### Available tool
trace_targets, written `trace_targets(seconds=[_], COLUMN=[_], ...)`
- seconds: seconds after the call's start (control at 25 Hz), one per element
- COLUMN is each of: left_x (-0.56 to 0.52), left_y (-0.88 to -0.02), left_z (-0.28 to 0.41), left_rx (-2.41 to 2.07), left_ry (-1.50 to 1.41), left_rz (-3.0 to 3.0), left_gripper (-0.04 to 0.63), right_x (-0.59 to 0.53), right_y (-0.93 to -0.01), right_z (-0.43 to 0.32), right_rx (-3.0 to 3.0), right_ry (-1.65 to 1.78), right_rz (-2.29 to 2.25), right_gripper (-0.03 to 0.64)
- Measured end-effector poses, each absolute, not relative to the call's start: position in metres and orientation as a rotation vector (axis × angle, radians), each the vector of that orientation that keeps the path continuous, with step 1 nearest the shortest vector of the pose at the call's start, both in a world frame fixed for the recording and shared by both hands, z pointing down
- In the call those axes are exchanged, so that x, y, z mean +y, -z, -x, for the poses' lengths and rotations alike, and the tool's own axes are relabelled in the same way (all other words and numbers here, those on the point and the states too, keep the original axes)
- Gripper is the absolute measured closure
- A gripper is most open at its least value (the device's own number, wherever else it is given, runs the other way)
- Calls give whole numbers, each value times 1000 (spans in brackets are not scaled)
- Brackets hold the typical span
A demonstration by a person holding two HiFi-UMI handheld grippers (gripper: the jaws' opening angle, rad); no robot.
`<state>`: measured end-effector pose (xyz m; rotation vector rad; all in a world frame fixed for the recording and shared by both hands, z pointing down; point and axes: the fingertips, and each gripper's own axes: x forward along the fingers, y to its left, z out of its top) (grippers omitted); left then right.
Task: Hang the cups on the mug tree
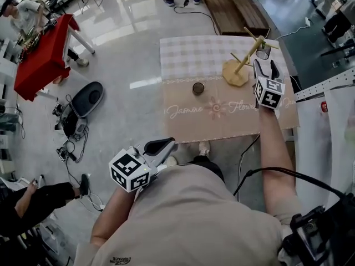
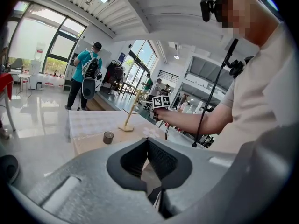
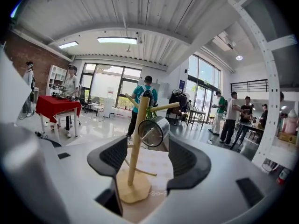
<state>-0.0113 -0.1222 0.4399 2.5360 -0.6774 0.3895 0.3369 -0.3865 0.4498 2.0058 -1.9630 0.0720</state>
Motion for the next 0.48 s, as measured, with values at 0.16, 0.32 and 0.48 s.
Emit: trace_targets(seconds=[0.16, 0.32, 0.48], left_x=[-115, -106, -98], left_y=[-435, -434, -435], left_z=[13, 14, 15], left_rx=[-612, -548, -478], left_ry=[-386, -384, -393], left_rz=[-2563, -2591, -2614], left_gripper=[588, 588, 588], right_x=[-351, -300, -245], right_y=[-452, -468, -477], right_z=[-322, -288, -246], right_rx=[-1994, -2067, -2130], right_ry=[-136, -270, -354], right_rz=[-2007, -1928, -1832], right_gripper=[342, 371, 508])
